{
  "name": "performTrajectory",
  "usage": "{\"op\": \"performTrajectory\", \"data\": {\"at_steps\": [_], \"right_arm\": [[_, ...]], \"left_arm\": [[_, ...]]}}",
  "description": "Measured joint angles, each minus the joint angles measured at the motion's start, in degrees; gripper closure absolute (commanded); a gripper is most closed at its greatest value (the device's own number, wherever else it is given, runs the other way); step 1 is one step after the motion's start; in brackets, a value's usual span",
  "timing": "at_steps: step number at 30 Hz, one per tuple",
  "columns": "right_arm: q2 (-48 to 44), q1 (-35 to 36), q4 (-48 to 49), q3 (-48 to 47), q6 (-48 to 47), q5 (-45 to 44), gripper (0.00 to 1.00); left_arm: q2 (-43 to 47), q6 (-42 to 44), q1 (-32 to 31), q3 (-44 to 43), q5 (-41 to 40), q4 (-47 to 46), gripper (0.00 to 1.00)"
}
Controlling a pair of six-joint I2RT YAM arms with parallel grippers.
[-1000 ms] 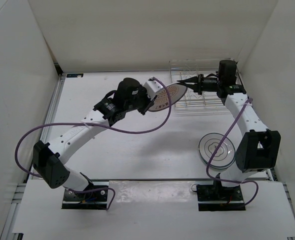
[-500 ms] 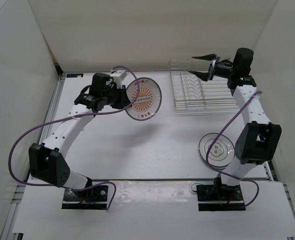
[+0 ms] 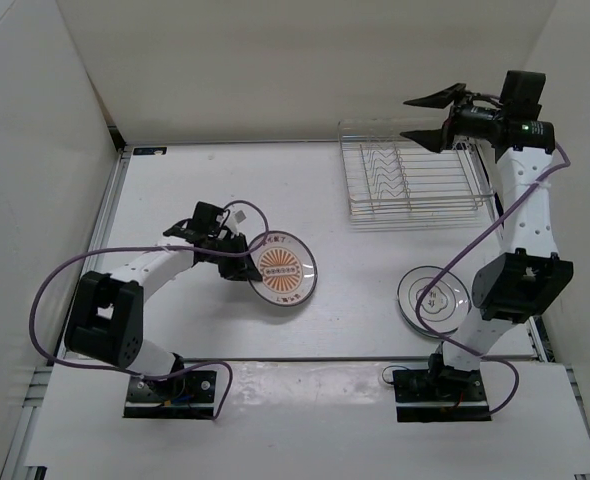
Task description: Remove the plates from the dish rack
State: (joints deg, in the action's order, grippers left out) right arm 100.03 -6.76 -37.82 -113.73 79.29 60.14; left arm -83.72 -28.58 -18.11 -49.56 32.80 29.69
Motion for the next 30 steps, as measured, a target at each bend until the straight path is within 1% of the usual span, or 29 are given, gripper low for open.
{"op": "performTrajectory", "data": {"at_steps": [1,3,5,6,9,10,11,12,14,16,20,24,27,30], "right_arm": [[-0.3,0.0,-1.2,1.1,-0.8,-0.3,0.3],[-0.2,-0.3,-3.3,1.4,-2.7,-0.9,0.3],[-0.2,-0.6,-5.2,1.0,-4.6,-1.2,0.29],[-0.2,-0.9,-6.3,0.2,-5.4,-1.3,0.29],[-0.2,-1.7,-9.3,-2.2,-8.1,-1.6,0.29],[-0.2,-2.0,-10.0,-2.8,-9.0,-1.6,0.29],[-0.3,-2.3,-10.7,-3.1,-9.7,-1.6,0.29],[-0.4,-2.4,-11.4,-3.1,-10.5,-1.7,0.23],[-0.5,-2.8,-13.2,-3.1,-11.7,-1.8,0.1],[-0.5,-3.1,-14.7,-3.1,-12.7,-2.2,0.1],[-0.5,-3.9,-17.2,-3.0,-15.1,-3.2,0.1],[-0.8,-5.3,-19.2,-1.5,-16.6,-3.7,0.1],[-0.8,-6.3,-19.4,-0.9,-17.4,-4.0,0.1],[-0.5,-7.2,-19.1,-0.9,-17.5,-3.0,0.1]], "left_arm": [[-0.7,-0.2,0.0,0.5,0.1,-0.1,1.0],[-2.4,-0.6,0.0,1.3,0.4,-1.1,1.0],[-4.0,-1.5,0.0,2.5,0.9,-2.9,0.97],[-4.4,-2.1,0.0,3.2,1.6,-3.9,0.92],[-5.1,-4.1,0.3,5.3,3.2,-6.8,0.92],[-5.4,-4.6,0.3,5.8,3.7,-7.6,0.87],[-5.7,-5.2,0.3,6.1,4.0,-8.3,0.81],[-6.1,-5.6,0.3,6.4,4.3,-9.2,0.68],[-6.6,-6.1,0.3,7.2,3.7,-10.4,0.33],[-7.0,-6.6,0.3,8.3,2.6,-10.4,0.27],[-5.6,-8.2,0.3,8.8,2.8,-10.0,0.0],[-2.2,-6.6,0.1,9.2,-1.0,-8.5,0.0],[0.3,-2.9,0.1,8.6,-5.9,-4.3,0.0],[2.6,1.5,0.1,5.0,-10.0,1.7,0.0]]}}
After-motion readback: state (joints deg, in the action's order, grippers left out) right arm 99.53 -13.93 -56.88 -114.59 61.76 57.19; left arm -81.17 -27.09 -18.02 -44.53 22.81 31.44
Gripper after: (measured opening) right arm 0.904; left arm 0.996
